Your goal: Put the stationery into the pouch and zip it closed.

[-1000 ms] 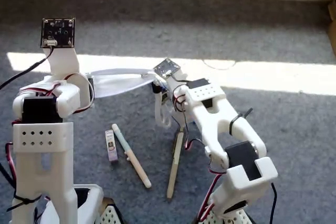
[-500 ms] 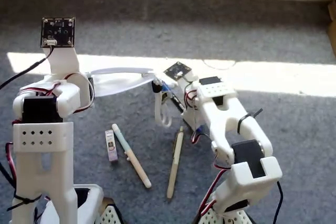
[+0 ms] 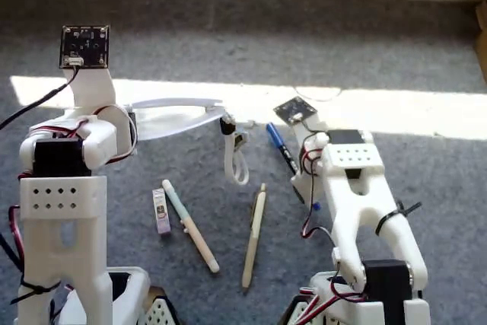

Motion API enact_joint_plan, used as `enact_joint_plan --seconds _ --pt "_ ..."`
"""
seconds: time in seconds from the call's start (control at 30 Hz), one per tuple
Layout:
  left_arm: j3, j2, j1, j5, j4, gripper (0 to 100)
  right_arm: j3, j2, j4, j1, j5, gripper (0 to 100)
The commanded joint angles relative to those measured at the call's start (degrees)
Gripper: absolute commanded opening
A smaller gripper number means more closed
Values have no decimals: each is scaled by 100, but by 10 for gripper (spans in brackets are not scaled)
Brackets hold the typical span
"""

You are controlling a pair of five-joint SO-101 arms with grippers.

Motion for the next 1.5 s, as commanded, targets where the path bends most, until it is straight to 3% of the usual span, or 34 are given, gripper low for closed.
enact_joint_plan --seconds 0.0,0.17,0.37,0.47,0.87,1.1,1.47 --pt "22 119 -57 18 -70 7 145 -374 40 330 70 5" --pt "22 119 -57 18 -79 8 330 -532 84 374 44 34" --pt "22 119 -57 18 -79 8 277 -936 84 365 -510 256" --pt "22 119 -57 18 -79 8 277 -1182 84 233 -563 314" --pt "110 119 -57 18 -79 8 -163 -1253 -356 -866 -571 314" --pt "110 119 -57 18 -79 8 -462 -1138 -778 -1051 -571 313" --pt "119 119 -57 26 -79 7 -2237 1244 -945 -1147 -1178 313"
